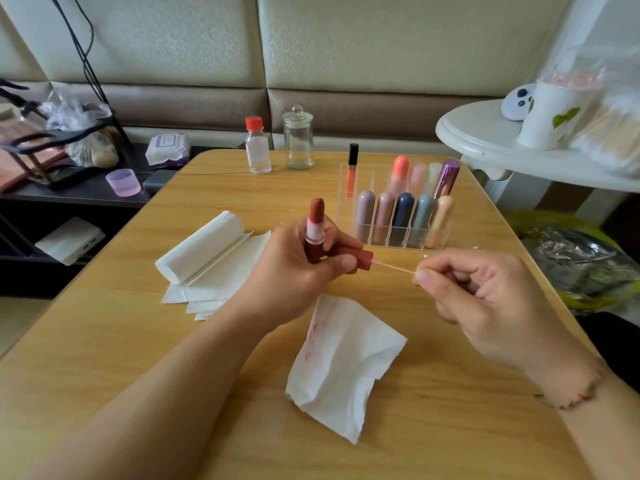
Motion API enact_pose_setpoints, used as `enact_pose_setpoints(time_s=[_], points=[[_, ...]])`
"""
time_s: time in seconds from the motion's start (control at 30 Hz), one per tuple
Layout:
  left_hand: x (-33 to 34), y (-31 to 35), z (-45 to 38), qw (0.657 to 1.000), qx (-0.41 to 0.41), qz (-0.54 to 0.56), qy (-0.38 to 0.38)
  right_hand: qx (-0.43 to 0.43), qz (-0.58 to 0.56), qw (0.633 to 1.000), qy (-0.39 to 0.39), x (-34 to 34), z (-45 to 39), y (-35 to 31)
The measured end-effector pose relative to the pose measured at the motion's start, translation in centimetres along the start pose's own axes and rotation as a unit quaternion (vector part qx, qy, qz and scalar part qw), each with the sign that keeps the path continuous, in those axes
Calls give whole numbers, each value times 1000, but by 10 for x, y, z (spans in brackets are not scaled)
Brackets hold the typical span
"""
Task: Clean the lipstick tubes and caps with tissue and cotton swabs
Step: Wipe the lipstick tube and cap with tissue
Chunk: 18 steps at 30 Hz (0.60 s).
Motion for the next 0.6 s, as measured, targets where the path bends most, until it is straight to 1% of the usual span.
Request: enact_pose_setpoints(time_s=[0.07,0.1,0.2,0.3,0.4,0.47,0.53,0.57,0.6], points=[[-7,-3,-1,999,-4,0,32,28,-21,999,-5,1,0,5],[-10,-4,-2,999,-7,19,47,36,1,999,-2,0,0,8],[-19,-5,-2,989,-13,124,74,45,161,986,17,-2,2,18],[-20,-6,-2,977,-24,197,74,77,258,963,15,1,5,25],[-16,-7,-3,975,-27,212,62,61,309,949,8,10,3,16],[-13,-5,-2,977,-25,205,55,53,340,939,-18,20,3,11],[-11,-1,-1,979,-25,197,48,63,356,931,-41,24,4,12],[-10,0,0,979,-24,195,47,61,358,931,-41,22,4,10],[-10,0,0,980,-24,193,47,42,349,936,-25,18,3,5]])
Point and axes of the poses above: each hand's wrist, its own z-axis away from the middle knuckle, its own x-axis out of the palm, y = z × x, the point moved 8 cm from there along -z, towards the middle knuckle, and after that the axes turned 8 degrees about -x, right-handed, at the moved point
